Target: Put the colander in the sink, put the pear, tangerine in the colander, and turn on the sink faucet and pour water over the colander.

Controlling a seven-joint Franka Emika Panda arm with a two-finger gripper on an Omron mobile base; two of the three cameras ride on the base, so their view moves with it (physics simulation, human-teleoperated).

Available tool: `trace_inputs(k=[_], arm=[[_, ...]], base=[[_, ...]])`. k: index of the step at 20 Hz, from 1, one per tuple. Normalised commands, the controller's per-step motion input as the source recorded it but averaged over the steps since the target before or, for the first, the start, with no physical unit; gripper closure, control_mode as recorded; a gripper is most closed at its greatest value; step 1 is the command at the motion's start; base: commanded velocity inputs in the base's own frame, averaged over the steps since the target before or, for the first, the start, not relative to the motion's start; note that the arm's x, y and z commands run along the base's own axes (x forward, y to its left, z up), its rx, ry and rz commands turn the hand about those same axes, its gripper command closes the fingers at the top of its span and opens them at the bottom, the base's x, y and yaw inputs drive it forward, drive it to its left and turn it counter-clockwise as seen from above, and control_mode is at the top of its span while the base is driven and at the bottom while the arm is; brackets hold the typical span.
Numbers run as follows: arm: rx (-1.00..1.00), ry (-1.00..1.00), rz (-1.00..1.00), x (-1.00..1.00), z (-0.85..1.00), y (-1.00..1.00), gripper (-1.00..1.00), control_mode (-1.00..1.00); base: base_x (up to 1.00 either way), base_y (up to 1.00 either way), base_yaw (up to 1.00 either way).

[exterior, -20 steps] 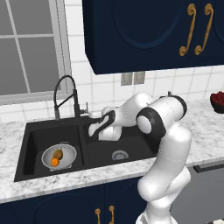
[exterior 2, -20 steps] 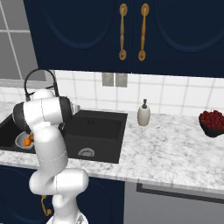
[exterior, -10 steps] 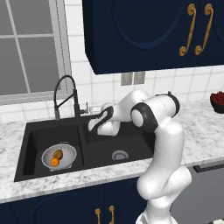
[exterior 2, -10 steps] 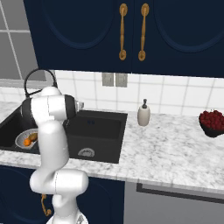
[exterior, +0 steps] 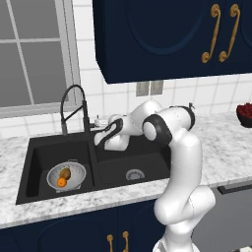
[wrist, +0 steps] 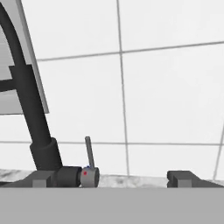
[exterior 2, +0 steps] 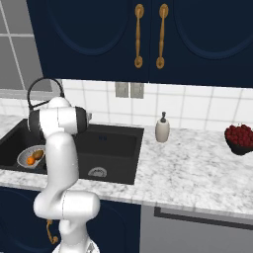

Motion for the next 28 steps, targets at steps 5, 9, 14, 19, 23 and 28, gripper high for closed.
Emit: trace_inputs(k=[5,9,14,19,23,28], arm=[[0.0,-0.24,0.0,0.0,-0.56,0.15,-1.0,-1.0],[0.0,-0.32,0.0,0.01,-0.58,0.0,-1.0,-1.0],[0.01,-0.18,-0.01,0.09,-0.46,0.0,-1.0,-1.0],[0.02,-0.05,-0.03,0.25,-0.2,0.0,-1.0,-1.0],[0.0,-0.01,-0.01,0.02,-0.08,0.0,-1.0,-1.0],[0.0,0.0,0.0,0.0,-0.04,0.0,-1.0,-1.0]], base=[[0.0,0.0,0.0],[0.0,0.0,0.0],[0.0,0.0,0.0],[0.0,0.0,0.0],[0.0,0.0,0.0],[0.0,0.0,0.0]])
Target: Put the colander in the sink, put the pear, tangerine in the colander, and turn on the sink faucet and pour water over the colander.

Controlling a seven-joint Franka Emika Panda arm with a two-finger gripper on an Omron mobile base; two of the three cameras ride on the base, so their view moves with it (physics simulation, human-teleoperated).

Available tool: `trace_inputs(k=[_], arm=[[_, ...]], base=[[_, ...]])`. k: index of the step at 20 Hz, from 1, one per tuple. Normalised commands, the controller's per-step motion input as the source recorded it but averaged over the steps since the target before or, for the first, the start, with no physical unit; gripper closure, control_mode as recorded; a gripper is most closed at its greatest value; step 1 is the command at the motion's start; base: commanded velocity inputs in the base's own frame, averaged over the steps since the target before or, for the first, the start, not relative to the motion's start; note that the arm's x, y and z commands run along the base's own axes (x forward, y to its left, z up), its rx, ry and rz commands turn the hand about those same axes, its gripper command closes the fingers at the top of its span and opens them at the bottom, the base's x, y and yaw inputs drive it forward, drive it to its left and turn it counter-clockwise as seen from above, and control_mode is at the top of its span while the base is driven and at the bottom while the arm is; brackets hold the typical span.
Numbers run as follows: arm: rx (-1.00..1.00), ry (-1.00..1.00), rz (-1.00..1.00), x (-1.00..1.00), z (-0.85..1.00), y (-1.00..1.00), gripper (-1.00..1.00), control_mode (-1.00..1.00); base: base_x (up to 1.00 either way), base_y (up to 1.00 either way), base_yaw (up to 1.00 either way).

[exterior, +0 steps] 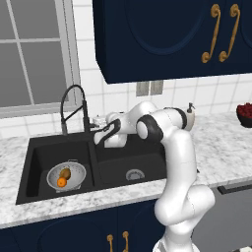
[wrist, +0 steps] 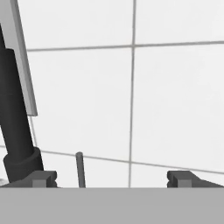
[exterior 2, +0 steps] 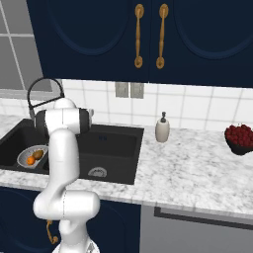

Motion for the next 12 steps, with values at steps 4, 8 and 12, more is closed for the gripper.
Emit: trace_inputs(k=[4,8,12], arm=[[0.0,0.0,0.0,0.04,-0.06,0.0,-1.0,-1.0],[0.0,0.0,-0.01,0.13,-0.07,0.02,-1.0,-1.0],[0.0,0.0,-0.04,0.21,-0.06,0.0,-1.0,-1.0]], base=[[0.0,0.0,0.0],[0.0,0.0,0.0],[0.0,0.0,0.0]])
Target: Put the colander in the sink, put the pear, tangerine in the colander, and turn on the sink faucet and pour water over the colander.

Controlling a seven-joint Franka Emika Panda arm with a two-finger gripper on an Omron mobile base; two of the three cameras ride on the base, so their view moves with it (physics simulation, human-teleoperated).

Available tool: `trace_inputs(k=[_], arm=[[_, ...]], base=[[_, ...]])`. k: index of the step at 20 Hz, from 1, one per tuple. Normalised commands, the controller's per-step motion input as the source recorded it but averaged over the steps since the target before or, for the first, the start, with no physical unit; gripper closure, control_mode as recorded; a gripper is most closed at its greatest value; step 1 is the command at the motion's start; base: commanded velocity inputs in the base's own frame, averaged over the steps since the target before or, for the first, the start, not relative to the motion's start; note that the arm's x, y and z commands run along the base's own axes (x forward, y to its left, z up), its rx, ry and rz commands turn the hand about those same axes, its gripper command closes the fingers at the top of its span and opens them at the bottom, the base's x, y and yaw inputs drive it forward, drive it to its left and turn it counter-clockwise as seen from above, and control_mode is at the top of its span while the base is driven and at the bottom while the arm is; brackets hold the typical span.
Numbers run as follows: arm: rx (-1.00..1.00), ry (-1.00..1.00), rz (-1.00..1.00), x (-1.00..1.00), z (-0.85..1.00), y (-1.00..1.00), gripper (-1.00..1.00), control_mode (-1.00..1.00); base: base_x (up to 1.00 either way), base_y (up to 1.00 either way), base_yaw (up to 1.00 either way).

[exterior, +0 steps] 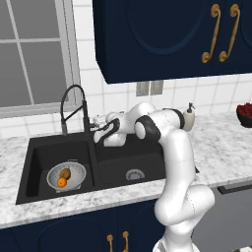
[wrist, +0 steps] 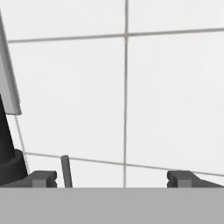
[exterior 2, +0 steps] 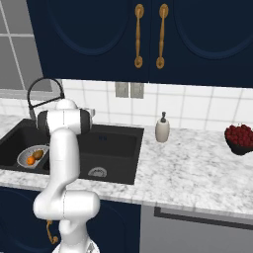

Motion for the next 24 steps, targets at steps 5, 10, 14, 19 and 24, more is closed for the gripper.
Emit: trace_inputs(k=[5,10,14,19,24], arm=[[0.0,0.0,-0.06,0.12,-0.02,0.01,-1.0,-1.0],[0.0,0.0,-0.02,0.0,0.0,0.04,-1.0,-1.0],[0.0,0.0,0.0,0.0,0.0,0.1,-1.0,-1.0],[0.0,0.0,0.0,0.0,0.0,0.12,-1.0,-1.0],[0.0,0.0,0.0,0.05,0.0,0.09,-1.0,-1.0]], base=[[0.0,0.0,0.0],[0.0,0.0,0.0],[0.0,0.0,0.0],[0.0,0.0,0.0],[0.0,0.0,0.0]])
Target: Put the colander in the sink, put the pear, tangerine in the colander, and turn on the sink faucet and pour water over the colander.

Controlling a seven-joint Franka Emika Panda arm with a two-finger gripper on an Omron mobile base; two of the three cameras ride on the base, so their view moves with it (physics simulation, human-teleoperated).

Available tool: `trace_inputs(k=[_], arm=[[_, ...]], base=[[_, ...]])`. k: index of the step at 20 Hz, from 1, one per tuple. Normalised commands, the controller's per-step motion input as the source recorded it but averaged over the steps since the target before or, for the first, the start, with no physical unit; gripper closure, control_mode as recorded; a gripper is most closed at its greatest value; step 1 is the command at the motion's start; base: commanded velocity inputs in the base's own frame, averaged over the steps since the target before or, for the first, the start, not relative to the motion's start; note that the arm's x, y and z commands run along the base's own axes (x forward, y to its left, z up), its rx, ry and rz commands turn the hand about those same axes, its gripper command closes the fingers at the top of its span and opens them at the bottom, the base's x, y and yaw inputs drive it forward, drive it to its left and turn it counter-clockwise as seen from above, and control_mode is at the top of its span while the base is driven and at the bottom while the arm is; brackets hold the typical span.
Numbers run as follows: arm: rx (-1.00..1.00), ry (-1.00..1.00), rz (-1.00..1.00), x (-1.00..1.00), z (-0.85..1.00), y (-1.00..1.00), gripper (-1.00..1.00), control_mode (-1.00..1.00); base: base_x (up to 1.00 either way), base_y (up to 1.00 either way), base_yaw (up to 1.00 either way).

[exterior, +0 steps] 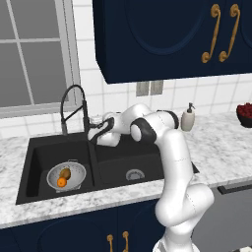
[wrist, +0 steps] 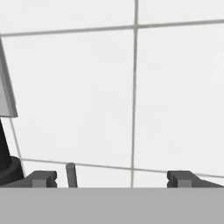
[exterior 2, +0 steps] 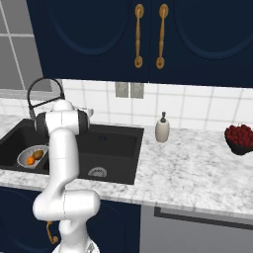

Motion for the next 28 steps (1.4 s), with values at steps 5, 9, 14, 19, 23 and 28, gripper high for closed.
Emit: trace_inputs(k=[5,9,14,19,23,28], arm=[[0.0,0.0,0.0,0.1,0.0,0.06,-1.0,-1.0],[0.0,0.0,0.0,0.18,0.0,0.01,-1.0,-1.0],[0.0,0.0,0.0,0.11,0.0,0.0,-1.0,-1.0],[0.0,0.0,0.0,0.0,-0.02,-0.01,-1.0,-1.0],[0.0,0.0,0.0,0.0,-0.15,0.0,-1.0,-1.0],[0.0,0.0,0.0,0.0,-0.09,0.0,-1.0,-1.0]], base=[[0.0,0.0,0.0],[0.0,0.0,0.0],[0.0,0.0,0.0],[0.0,0.0,0.0],[0.0,0.0,0.0],[0.0,0.0,0.0]])
